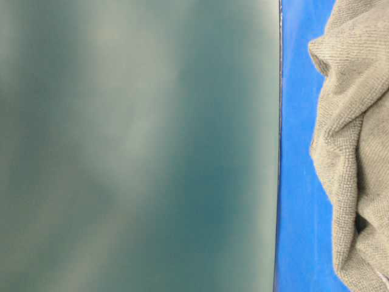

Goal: Fold a large towel.
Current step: 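Grasp the left and right edges of the grey towel with both grippers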

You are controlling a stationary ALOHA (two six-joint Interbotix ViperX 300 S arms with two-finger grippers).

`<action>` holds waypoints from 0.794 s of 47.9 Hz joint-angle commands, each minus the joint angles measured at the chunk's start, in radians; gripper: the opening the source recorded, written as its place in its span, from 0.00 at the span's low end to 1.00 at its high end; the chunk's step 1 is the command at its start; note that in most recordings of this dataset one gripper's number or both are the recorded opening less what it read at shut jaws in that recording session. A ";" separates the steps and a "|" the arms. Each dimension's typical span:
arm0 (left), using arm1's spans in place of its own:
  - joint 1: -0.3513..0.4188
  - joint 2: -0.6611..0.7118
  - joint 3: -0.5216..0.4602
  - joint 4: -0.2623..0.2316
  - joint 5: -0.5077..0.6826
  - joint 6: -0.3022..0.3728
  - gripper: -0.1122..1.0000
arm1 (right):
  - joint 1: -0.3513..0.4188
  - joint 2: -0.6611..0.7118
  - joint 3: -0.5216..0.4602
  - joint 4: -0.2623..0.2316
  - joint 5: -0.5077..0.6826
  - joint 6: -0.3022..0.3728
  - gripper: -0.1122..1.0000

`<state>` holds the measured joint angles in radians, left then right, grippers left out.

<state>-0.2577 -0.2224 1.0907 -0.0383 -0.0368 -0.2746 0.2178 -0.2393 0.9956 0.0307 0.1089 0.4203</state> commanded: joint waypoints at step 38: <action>0.066 0.038 -0.158 0.009 0.298 0.087 0.12 | 0.005 0.123 -0.129 0.006 0.051 0.028 0.12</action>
<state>-0.1948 -0.1181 0.9710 -0.0337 0.2025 -0.1933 0.2178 -0.0506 0.8958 0.0399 0.1503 0.4479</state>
